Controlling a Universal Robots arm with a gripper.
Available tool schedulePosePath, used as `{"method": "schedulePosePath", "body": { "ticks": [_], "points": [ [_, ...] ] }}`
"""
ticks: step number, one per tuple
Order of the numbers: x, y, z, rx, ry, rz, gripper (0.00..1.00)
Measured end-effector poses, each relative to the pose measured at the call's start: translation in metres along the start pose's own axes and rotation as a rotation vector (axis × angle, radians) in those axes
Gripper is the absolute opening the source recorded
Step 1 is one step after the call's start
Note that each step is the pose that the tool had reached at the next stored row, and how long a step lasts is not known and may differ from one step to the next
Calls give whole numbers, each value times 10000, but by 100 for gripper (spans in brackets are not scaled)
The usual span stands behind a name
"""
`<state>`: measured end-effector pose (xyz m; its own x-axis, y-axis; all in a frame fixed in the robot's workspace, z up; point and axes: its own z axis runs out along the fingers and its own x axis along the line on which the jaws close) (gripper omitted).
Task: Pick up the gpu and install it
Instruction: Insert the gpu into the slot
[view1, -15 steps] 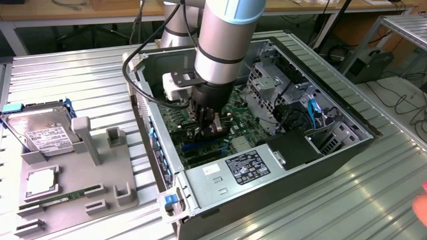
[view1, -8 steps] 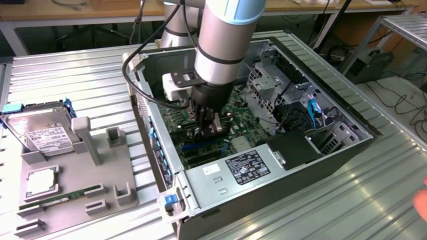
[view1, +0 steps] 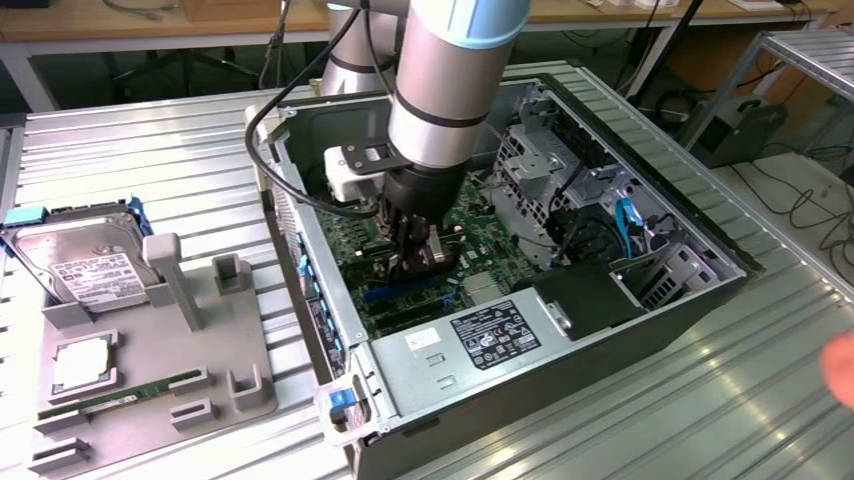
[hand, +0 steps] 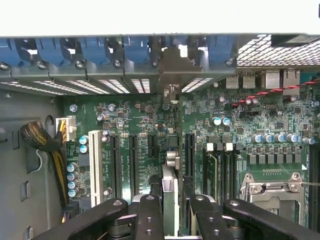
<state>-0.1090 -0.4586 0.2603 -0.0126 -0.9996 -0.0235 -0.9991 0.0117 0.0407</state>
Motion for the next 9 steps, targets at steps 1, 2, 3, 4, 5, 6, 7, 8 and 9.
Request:
{"method": "schedulePosePath", "body": {
  "ticks": [1, 2, 3, 4, 5, 6, 7, 8, 9],
  "points": [
    [-3, 0, 0, -1, 2, -33, 26],
    [-5, 0, 0, -2, 3, -70, 26],
    [-6, 1, 0, -3, 3, -95, 26],
    [-6, 1, 0, -3, 4, -98, 26],
    [-6, 1, 1, -3, 5, -98, 26],
    [-6, 0, 2, -3, 5, -98, 26],
    [-6, 0, 3, -4, 6, -98, 26],
    [-8, 0, 6, -3, 4, -98, 26],
    [-8, 0, 10, -3, 4, -99, 26]
  ]
}}
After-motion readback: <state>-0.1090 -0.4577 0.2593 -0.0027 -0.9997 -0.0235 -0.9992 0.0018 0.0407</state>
